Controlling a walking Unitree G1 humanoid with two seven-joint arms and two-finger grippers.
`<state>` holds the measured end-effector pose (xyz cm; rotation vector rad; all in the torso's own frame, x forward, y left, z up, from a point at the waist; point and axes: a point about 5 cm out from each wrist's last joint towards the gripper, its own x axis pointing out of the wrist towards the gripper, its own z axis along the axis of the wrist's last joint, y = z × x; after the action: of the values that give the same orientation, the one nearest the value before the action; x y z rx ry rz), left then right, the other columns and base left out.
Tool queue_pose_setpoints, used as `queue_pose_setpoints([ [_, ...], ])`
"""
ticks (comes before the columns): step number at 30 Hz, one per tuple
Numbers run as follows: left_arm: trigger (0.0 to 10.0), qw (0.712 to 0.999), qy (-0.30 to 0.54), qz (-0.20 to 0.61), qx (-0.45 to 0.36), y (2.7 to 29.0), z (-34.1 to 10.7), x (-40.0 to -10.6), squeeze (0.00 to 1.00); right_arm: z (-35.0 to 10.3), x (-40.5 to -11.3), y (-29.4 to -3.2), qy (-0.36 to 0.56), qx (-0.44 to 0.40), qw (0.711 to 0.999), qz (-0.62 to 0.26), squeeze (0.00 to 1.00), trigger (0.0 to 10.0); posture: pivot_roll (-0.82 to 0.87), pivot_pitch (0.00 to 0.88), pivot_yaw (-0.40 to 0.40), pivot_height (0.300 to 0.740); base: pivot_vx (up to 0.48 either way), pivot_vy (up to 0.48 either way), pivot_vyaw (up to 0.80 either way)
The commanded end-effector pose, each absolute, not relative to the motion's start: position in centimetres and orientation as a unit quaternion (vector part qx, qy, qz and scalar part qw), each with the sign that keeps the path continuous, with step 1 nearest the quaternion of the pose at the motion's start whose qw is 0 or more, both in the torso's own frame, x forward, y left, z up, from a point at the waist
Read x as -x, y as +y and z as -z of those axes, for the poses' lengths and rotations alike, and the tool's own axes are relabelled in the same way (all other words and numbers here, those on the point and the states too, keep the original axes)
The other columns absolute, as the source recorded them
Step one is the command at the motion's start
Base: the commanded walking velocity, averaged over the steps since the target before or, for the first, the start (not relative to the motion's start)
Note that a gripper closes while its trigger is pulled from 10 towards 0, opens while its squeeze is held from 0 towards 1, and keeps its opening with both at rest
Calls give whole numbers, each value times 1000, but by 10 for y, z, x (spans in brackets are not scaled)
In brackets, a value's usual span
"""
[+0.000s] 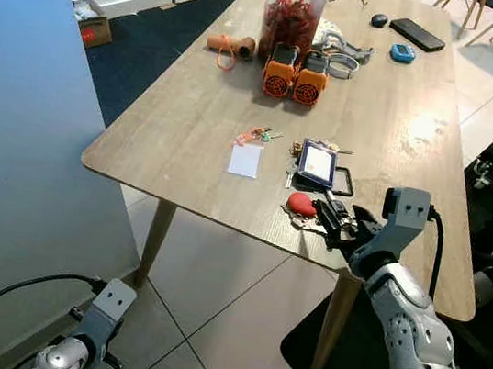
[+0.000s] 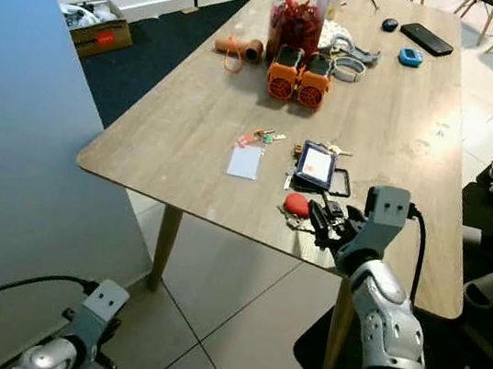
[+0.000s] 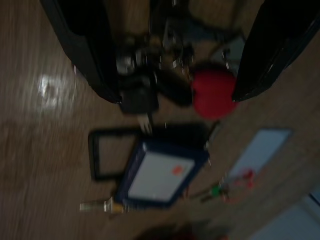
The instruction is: Hang keys on a hook
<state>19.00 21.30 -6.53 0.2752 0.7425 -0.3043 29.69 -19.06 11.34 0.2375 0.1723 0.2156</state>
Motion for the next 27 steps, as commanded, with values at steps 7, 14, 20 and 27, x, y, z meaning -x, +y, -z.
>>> queue_pose_setpoints([
  [7,10000,915,352,155,-124,212,64,-191,0,-106,-291,-182,128,-70,981,-131,0,10000,46,110,5,740,0,0,0],
  [14,10000,922,329,165,-120,208,59,-198,0,-105,-288,-180,140,-5,978,-152,0,10000,46,111,3,740,0,0,0],
  [20,10000,925,318,169,-118,207,57,-199,0,-108,-287,-178,142,17,976,-166,0,10000,44,113,3,740,0,0,0],
  [27,10000,928,307,175,-116,203,55,-201,0,-107,-285,-181,140,67,973,-169,0,6235,42,114,6,740,0,0,0],
])
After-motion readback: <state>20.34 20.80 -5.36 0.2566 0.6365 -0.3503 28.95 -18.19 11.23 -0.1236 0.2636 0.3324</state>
